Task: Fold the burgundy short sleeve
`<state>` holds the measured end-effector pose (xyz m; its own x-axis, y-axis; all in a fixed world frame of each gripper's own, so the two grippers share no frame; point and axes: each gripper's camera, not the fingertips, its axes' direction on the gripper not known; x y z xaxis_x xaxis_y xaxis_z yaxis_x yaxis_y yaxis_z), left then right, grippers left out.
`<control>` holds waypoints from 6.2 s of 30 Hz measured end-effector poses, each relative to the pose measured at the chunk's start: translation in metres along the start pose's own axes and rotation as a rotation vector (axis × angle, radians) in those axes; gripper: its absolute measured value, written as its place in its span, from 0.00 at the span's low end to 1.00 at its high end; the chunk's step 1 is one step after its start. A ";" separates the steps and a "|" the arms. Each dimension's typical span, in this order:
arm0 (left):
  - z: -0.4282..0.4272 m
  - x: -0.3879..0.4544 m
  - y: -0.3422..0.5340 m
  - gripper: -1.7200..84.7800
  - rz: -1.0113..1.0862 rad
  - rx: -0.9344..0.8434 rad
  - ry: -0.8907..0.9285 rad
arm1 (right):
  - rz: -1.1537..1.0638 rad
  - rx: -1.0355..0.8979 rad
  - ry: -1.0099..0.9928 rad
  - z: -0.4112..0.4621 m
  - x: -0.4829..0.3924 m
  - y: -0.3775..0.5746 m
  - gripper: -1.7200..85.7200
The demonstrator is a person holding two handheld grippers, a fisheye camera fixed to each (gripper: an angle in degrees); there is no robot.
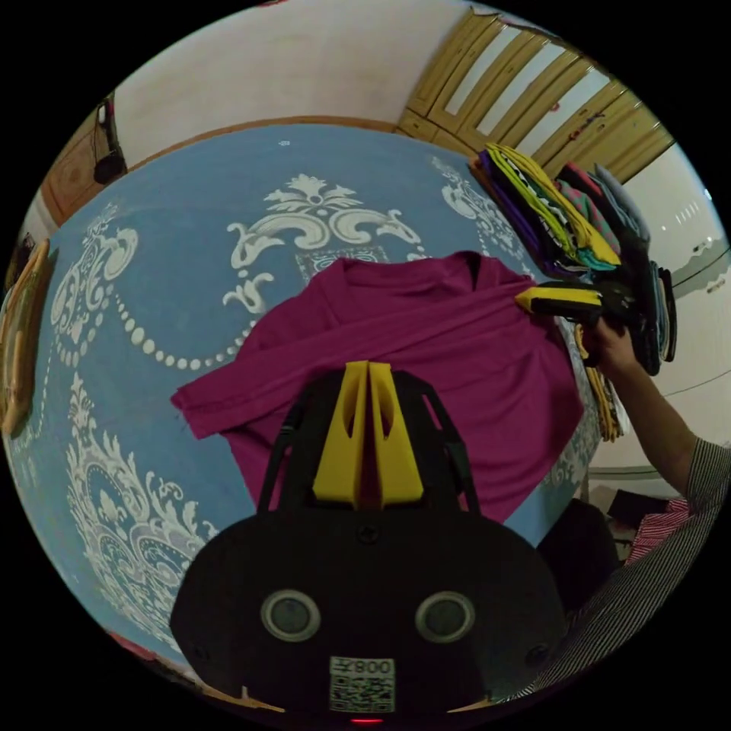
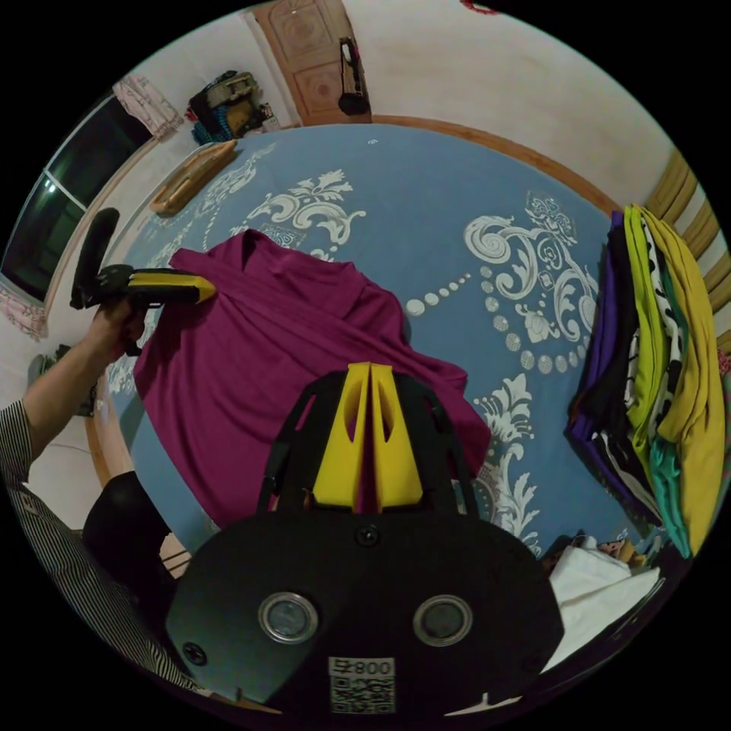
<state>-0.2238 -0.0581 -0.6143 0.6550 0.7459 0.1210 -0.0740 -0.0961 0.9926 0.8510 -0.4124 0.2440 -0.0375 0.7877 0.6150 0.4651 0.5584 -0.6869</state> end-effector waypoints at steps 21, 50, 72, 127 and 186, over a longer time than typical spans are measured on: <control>-0.003 -0.037 0.039 0.03 -0.008 0.234 -0.039 | -0.038 0.196 0.028 -0.024 0.007 0.018 0.02; 0.047 -0.086 -0.040 0.02 0.026 0.065 -0.174 | -0.128 -0.058 0.219 0.033 -0.002 -0.020 0.01; 0.007 -0.137 -0.026 0.02 -0.101 0.116 -0.148 | -0.072 -0.056 0.209 0.023 0.027 -0.023 0.02; -0.067 -0.047 -0.041 0.07 0.036 0.219 0.064 | -0.044 0.132 0.009 -0.014 0.027 0.009 0.03; -0.094 -0.030 -0.022 0.05 0.194 -0.009 -0.035 | -0.163 0.010 -0.032 -0.079 -0.020 0.031 0.02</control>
<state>-0.3125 -0.0166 -0.6387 0.6533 0.6908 0.3099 -0.2081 -0.2298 0.9507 0.9356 -0.4312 0.2411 -0.1398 0.6940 0.7062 0.4413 0.6822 -0.5830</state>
